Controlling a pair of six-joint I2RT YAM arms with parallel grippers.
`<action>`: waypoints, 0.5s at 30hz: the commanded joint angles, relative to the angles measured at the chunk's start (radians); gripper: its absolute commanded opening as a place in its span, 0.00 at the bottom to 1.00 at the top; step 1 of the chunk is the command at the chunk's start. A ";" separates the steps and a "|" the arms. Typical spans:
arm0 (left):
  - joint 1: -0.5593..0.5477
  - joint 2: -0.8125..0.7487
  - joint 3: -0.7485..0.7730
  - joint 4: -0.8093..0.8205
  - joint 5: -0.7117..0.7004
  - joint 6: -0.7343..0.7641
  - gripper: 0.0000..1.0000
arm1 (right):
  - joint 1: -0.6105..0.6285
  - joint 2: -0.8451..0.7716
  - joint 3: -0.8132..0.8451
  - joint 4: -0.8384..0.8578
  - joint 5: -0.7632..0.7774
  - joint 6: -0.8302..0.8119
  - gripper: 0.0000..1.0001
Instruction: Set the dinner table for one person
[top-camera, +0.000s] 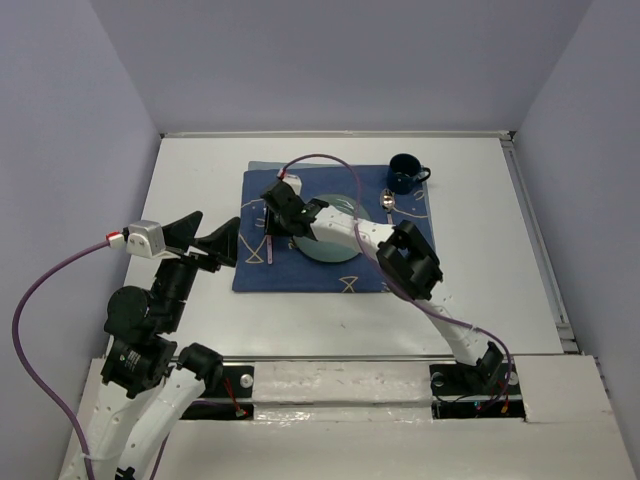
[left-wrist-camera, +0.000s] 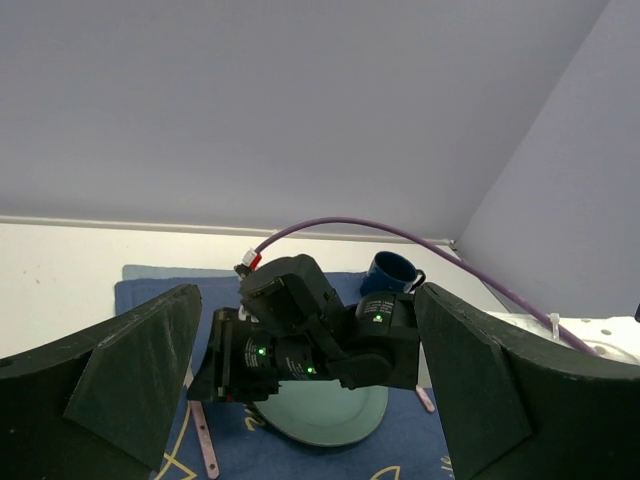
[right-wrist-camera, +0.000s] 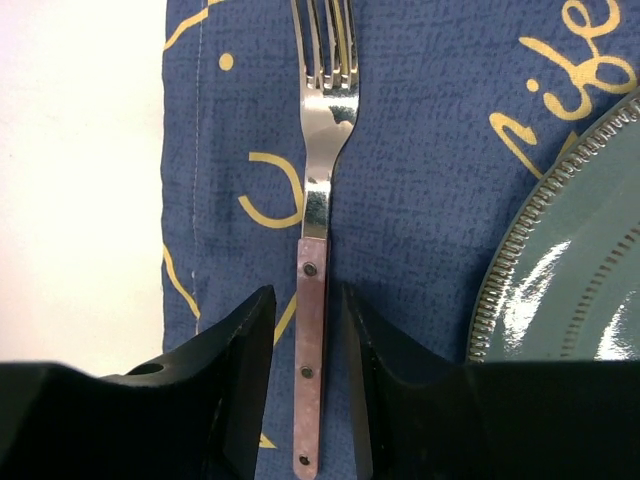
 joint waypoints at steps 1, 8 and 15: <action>0.003 0.015 -0.008 0.050 0.012 -0.001 0.99 | -0.005 -0.004 0.039 0.010 0.019 0.003 0.40; 0.003 0.023 -0.006 0.049 0.007 0.004 0.99 | -0.005 -0.073 0.016 0.013 0.014 -0.006 0.59; 0.004 0.023 -0.011 0.047 -0.022 0.015 0.99 | -0.005 -0.360 -0.221 0.205 0.043 -0.109 1.00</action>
